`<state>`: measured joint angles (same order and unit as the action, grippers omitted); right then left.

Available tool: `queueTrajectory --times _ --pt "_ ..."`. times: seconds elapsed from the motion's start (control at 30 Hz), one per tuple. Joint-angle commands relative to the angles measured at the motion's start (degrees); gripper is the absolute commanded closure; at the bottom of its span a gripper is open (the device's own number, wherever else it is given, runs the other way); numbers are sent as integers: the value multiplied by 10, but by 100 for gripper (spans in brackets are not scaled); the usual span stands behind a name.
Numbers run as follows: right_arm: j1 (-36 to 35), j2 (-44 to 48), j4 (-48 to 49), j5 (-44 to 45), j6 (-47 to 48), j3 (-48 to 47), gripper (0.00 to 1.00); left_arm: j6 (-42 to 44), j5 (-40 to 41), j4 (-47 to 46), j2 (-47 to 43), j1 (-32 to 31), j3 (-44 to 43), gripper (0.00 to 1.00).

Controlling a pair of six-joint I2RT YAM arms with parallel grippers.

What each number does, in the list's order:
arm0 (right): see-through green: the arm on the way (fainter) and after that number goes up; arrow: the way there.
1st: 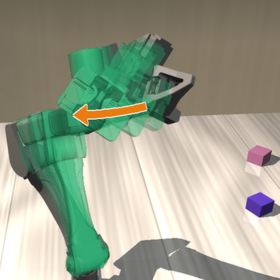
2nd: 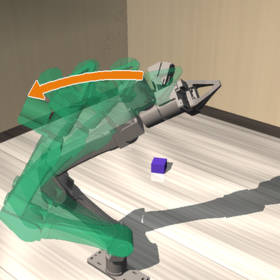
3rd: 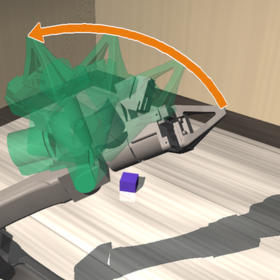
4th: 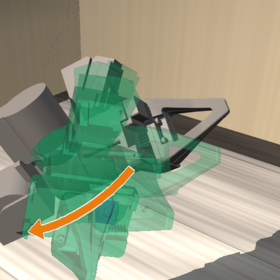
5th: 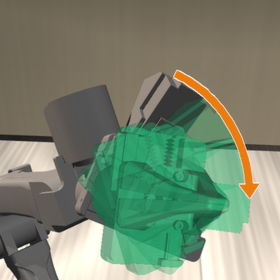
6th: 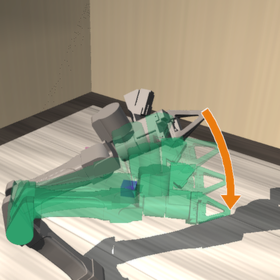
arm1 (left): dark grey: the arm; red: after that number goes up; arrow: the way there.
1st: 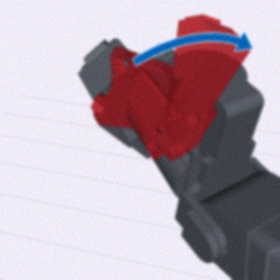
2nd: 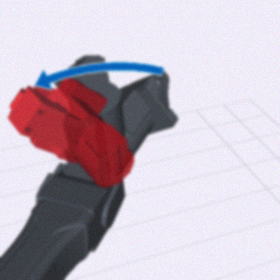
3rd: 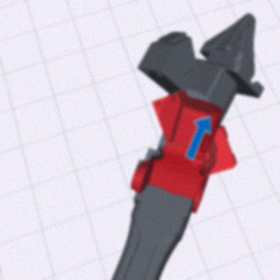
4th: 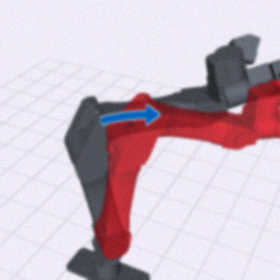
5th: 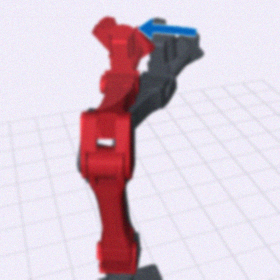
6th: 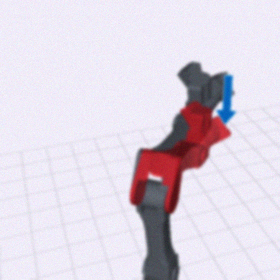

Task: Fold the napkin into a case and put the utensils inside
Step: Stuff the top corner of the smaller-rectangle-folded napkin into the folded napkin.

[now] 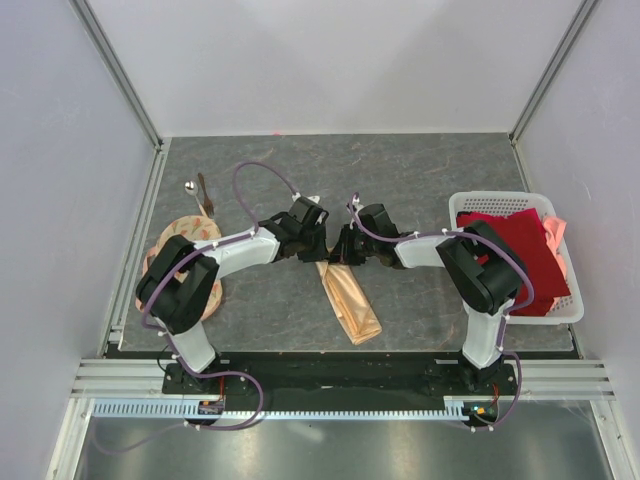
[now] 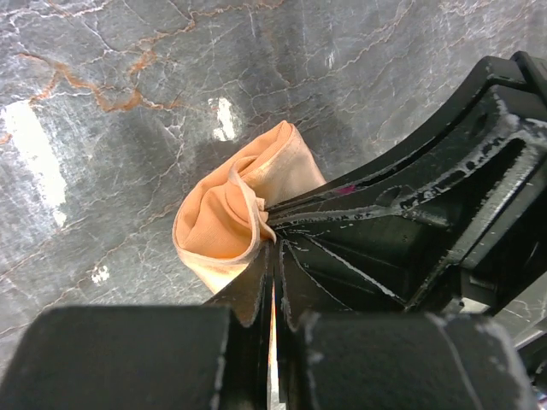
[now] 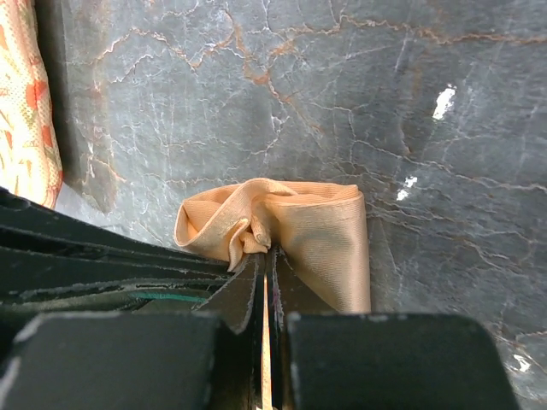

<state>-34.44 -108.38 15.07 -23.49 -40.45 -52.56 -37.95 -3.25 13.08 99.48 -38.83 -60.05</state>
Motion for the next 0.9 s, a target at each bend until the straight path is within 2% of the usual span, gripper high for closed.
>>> queueTrajectory --times 0.0,0.03,0.07,0.1,0.27,0.47,0.77,0.83,0.87 --pt "1 30 -5 7 40 -8 96 -34 -34 -40 -35 5 17 98" --pt "2 35 -14 0 44 -8 91 -34 -28 -41 -39 7 24 98" --pt "4 39 -22 -3 47 -7 81 -34 -25 -42 -46 9 26 98" --pt "6 49 -32 -5 48 -3 78 -30 -25 -41 -46 13 28 98" --pt "10 97 -47 1 50 21 72 -29 -28 -40 -45 19 36 98" --pt "12 88 -64 -9 68 14 69 -28 -32 -39 -48 20 35 98" --pt "13 47 -34 -24 65 -7 72 -34 -48 -47 -45 20 33 98" --pt "10 37 -17 -30 61 -12 77 -37 -49 -52 -43 20 35 98" --pt "10 27 -9 -32 58 -12 89 -38 -52 -55 -41 20 35 98"
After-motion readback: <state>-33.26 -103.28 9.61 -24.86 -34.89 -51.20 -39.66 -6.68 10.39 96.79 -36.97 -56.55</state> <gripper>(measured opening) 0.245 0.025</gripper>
